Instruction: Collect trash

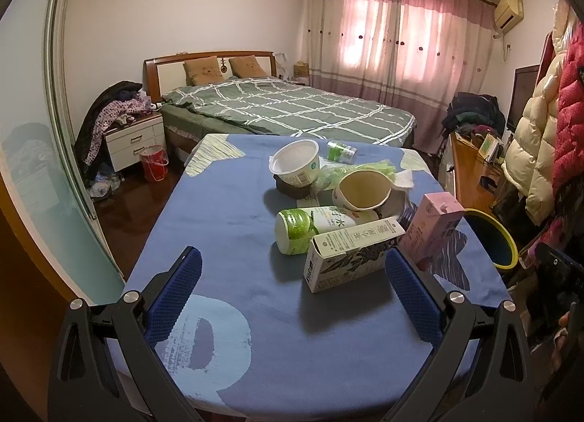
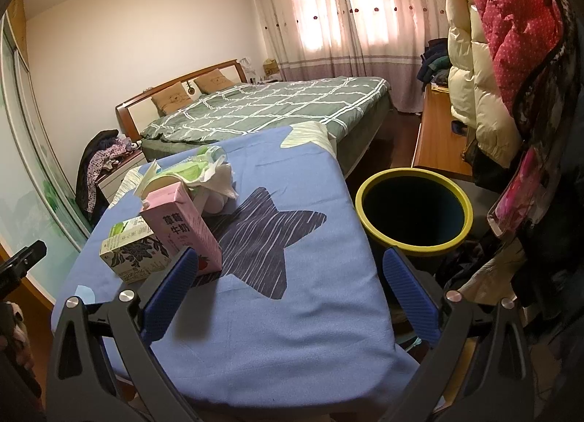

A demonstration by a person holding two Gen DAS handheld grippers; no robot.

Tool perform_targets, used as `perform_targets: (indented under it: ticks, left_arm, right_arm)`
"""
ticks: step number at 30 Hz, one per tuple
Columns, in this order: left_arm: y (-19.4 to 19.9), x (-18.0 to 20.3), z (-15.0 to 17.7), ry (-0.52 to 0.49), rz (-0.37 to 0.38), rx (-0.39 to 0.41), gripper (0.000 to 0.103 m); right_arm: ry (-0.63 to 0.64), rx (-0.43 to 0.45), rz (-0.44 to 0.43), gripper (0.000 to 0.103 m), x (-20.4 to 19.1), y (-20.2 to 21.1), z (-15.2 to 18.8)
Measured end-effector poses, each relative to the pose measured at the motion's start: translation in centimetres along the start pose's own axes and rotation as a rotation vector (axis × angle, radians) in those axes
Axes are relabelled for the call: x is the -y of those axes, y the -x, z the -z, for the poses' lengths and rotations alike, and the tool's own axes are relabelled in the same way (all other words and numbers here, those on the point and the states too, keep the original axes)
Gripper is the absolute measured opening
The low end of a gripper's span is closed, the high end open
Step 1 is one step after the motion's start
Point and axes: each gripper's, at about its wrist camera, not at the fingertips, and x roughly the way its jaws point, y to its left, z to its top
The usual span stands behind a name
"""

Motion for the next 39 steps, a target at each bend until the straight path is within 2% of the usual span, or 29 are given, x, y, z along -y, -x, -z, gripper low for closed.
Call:
perform_targets:
  ticks: [15,29,39]
  left_arm:
    - [-0.8,0.4,0.0,-0.011,0.01,-0.021,0.099]
    - [-1.1,0.3,0.2,-0.013,0.014,-0.028,0.099]
    - [-2.1,0.4,0.4,-0.021,0.012,-0.052,0.099]
  right_arm:
    - [0.03,-0.018,-0.02,0.097,-2.2,-0.8,0.5]
    - [0.036,-0.039,-0.027,0.097,-2.2,-1.3,0.1]
    - [0.119,-0.034,-0.092,0.097,-5.1,-4.2,-1.4]
